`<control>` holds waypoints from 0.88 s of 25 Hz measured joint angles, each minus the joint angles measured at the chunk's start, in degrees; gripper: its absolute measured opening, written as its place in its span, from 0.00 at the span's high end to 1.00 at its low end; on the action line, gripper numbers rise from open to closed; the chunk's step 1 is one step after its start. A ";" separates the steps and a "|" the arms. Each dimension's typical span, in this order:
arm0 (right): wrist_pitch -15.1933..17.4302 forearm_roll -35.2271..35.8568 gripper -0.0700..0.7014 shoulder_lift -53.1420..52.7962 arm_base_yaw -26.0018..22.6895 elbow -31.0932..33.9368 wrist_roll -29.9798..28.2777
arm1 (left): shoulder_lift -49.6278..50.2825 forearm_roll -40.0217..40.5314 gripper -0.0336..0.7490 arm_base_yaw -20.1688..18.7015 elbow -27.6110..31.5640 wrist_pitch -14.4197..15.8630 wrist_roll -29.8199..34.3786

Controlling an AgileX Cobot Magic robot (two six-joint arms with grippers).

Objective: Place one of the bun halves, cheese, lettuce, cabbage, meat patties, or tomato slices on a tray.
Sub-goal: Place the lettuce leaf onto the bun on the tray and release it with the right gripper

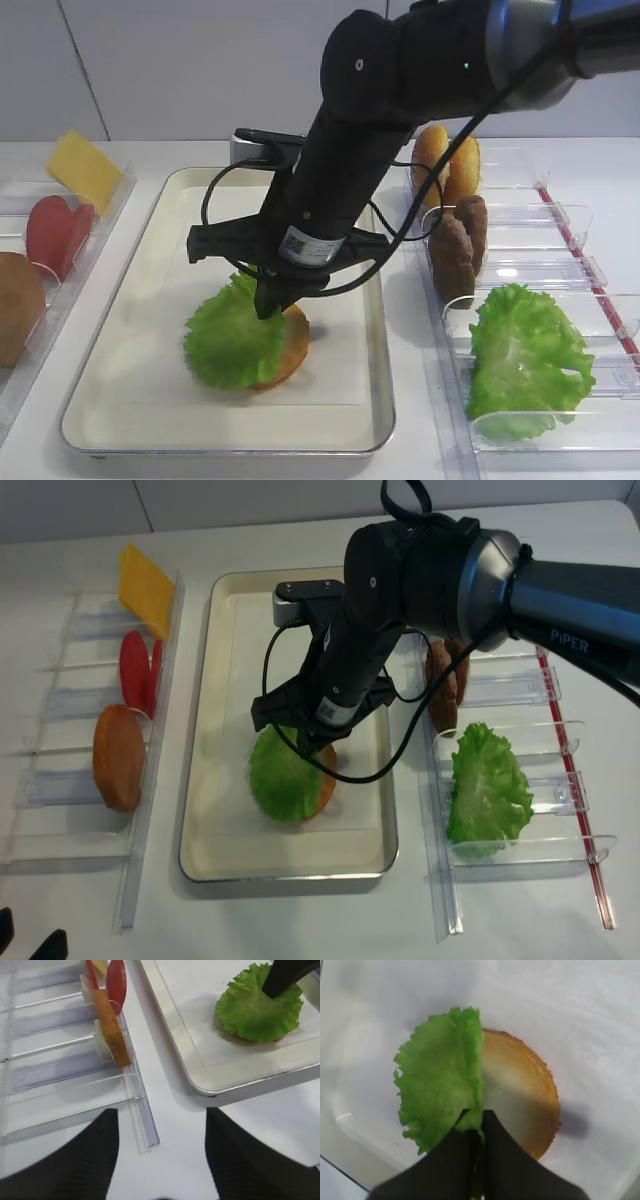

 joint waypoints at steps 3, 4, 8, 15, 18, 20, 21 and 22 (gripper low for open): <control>0.70 0.00 0.89 0.25 0.00 0.00 0.00 | 0.00 0.00 0.50 0.00 0.00 0.00 0.00; 0.86 0.00 0.89 0.38 0.00 0.00 0.00 | 0.00 0.00 0.50 0.00 0.00 0.00 0.00; 1.42 -0.12 0.89 1.46 0.00 0.00 0.00 | 0.00 0.00 0.50 0.00 0.00 0.00 0.00; 1.90 -1.19 0.78 1.77 0.00 0.00 1.17 | 0.00 0.00 0.50 0.00 0.00 0.00 0.00; 2.62 -2.23 0.62 1.77 0.00 0.00 1.59 | 0.00 0.00 0.50 0.00 0.00 0.00 0.00; 3.41 -3.58 0.52 1.77 0.00 0.00 2.45 | 0.00 0.00 0.50 0.00 0.00 0.00 0.00; 3.73 -4.55 0.48 1.77 0.00 0.00 3.15 | 0.00 0.00 0.50 0.00 0.00 0.00 0.00; 4.11 -5.67 0.46 1.66 0.00 0.00 3.82 | 0.00 0.00 0.50 0.00 0.00 0.00 0.00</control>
